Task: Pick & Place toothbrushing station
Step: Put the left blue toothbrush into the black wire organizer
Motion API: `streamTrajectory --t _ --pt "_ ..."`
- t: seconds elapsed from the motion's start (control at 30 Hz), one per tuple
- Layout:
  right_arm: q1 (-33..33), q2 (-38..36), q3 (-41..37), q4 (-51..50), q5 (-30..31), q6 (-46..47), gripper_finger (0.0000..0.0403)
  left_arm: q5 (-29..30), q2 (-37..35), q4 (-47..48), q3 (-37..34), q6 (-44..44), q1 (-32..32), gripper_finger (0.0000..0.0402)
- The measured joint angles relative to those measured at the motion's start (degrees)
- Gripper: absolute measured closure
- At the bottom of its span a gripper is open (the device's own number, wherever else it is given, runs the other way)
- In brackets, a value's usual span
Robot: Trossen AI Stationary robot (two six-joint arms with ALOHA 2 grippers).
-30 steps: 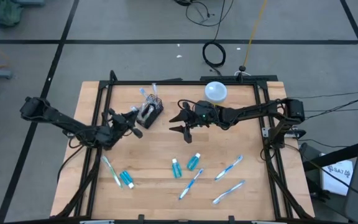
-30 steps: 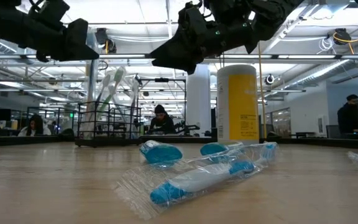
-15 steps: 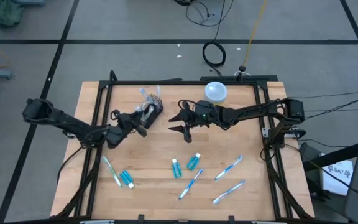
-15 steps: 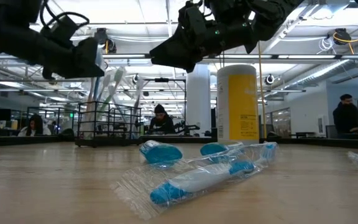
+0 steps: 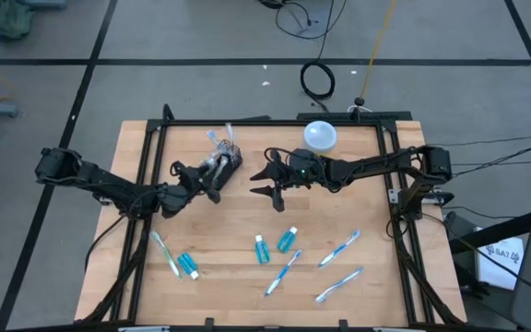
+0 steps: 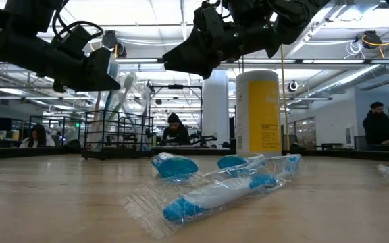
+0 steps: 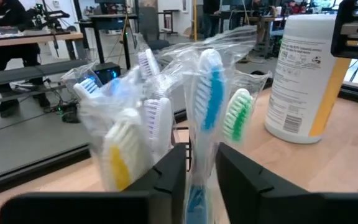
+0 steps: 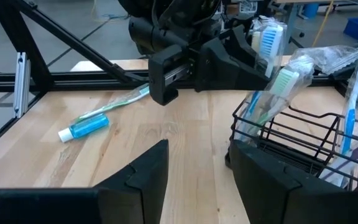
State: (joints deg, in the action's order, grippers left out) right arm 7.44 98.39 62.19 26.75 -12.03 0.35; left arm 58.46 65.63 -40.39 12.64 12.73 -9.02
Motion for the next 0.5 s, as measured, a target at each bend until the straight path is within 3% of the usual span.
streamTrajectory --t 0.23,0.5 --pt "0.00 0.00 0.00 0.03 0.00 0.01 0.0236 -5.52 -0.06 3.21 0.01 1.38 0.00 0.0249" --pt "0.02 0.00 0.00 0.00 0.00 0.01 0.0236 -2.01 -4.63 2.95 3.23 -8.48 -0.79 0.0241"
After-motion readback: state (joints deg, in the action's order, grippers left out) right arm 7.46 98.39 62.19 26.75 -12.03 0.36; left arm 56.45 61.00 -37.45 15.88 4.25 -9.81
